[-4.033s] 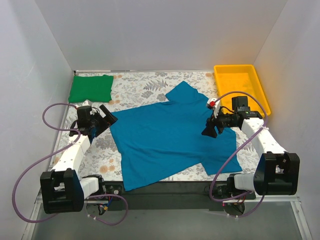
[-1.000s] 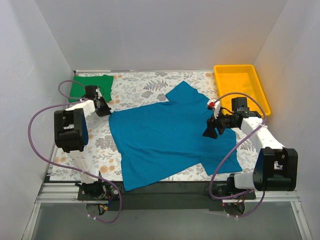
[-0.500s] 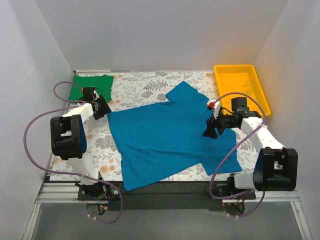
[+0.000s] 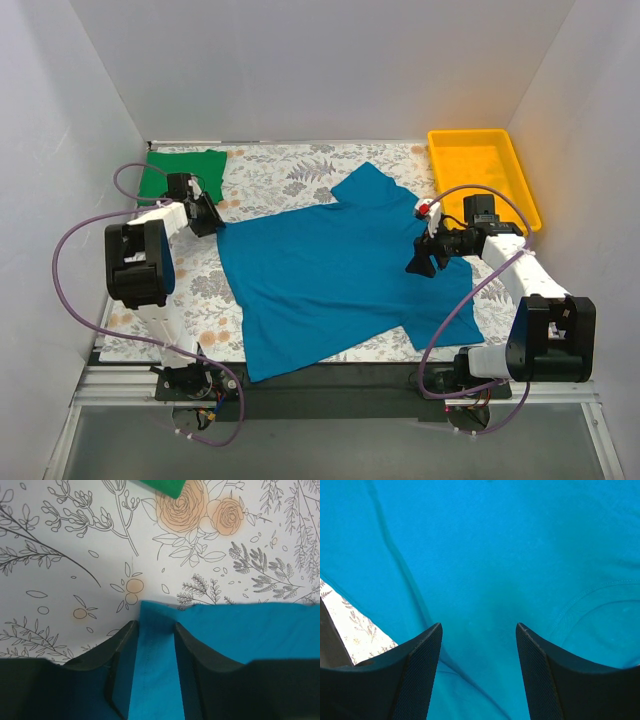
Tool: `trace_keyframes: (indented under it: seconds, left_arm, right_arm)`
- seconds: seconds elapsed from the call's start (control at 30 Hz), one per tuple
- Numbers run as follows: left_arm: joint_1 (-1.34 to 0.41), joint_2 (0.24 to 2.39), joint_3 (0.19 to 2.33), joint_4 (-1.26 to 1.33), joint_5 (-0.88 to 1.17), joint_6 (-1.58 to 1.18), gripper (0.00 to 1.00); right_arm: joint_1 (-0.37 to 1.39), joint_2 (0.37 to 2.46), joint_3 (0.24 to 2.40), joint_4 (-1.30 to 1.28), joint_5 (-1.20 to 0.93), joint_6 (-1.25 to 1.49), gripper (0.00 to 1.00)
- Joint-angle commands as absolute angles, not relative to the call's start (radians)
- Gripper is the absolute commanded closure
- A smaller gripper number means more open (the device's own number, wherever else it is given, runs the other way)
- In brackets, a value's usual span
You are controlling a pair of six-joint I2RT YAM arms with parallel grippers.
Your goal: Fold and stack the t-shirts
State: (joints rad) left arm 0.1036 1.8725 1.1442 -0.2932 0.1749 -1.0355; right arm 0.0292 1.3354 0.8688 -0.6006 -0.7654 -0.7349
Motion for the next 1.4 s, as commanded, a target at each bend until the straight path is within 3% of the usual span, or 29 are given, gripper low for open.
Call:
trace_keyframes:
  seconds: [0.0, 0.2, 0.47, 0.53, 0.9, 1.2, 1.37]
  left_arm:
    - [0.106, 1.898, 1.155, -0.331, 0.213, -1.011, 0.67]
    - [0.106, 1.931, 1.161, -0.334, 0.219, -1.011, 0.82]
    - [0.106, 1.956, 1.170, -0.342, 0.216, -1.012, 0.92]
    - [0.106, 1.957, 1.170, -0.341, 0.210, -1.011, 1.00]
    - [0.104, 1.741, 1.120, -0.279, 0.202, -1.032, 1.00]
    - [0.106, 1.697, 1.026, -0.244, 0.242, -1.055, 1.00]
    - [0.106, 1.695, 1.002, -0.226, 0.256, -1.057, 1.00]
  right_arm:
    - [0.021, 1.338, 0.864, -0.588, -0.778, -0.735, 0.32]
    - [0.018, 1.338, 0.865, -0.588, -0.775, -0.735, 0.32]
    - [0.011, 1.333, 0.864, -0.589, -0.779, -0.736, 0.32]
    - [0.009, 1.335, 0.865, -0.589, -0.779, -0.738, 0.32]
    - [0.011, 1.338, 0.864, -0.589, -0.782, -0.738, 0.32]
    - [0.011, 1.371, 0.879, -0.588, -0.831, -0.755, 0.32]
    - [0.061, 1.549, 1.063, -0.589, -0.816, -0.710, 0.34]
